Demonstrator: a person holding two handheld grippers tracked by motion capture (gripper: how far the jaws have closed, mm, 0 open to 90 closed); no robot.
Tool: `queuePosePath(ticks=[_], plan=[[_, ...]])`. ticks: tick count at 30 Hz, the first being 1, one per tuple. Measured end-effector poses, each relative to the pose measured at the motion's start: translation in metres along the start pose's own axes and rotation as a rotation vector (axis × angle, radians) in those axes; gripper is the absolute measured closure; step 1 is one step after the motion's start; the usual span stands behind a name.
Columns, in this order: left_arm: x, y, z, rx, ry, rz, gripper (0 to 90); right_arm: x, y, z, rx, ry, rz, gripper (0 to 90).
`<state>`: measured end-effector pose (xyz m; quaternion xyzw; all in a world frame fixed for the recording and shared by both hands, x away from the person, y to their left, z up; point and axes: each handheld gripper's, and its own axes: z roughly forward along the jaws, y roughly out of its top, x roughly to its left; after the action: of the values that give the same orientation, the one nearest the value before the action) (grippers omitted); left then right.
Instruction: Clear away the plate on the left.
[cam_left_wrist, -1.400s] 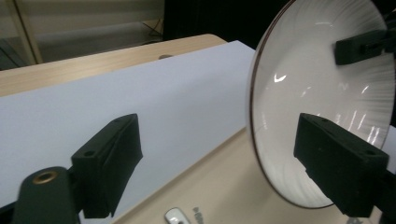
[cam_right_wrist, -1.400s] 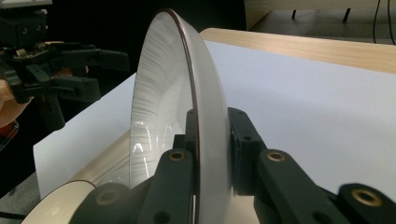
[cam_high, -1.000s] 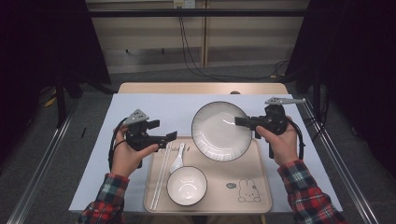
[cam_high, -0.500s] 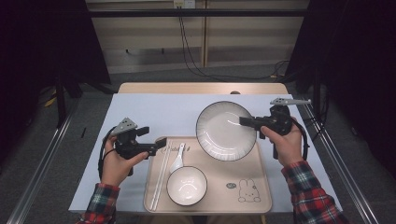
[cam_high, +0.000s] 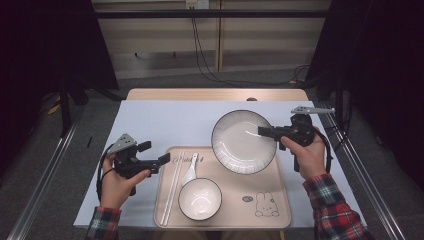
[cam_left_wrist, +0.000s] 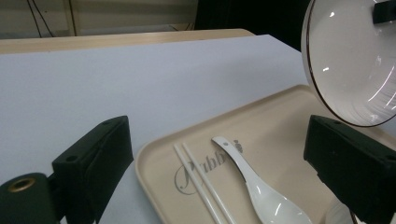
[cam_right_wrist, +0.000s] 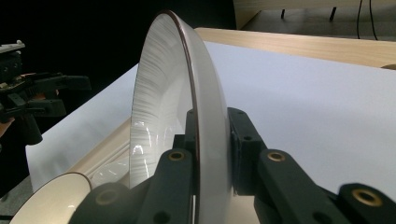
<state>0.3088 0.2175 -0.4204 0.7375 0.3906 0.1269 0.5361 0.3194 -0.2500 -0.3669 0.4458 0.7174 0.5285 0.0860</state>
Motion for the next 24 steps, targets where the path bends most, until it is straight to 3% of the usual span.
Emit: queuePosePath(ticks=[11,24], plan=[[0.003,-0.006,-0.003,-0.002,-0.008,-0.008,7.5,-0.004,-0.007,-0.003,0.004,-0.008,0.011,80.6],[0.009,-0.008,-0.008,-0.006,0.014,-0.001,7.3,-0.008,-0.017,-0.007,0.020,-0.027,0.012,80.7]])
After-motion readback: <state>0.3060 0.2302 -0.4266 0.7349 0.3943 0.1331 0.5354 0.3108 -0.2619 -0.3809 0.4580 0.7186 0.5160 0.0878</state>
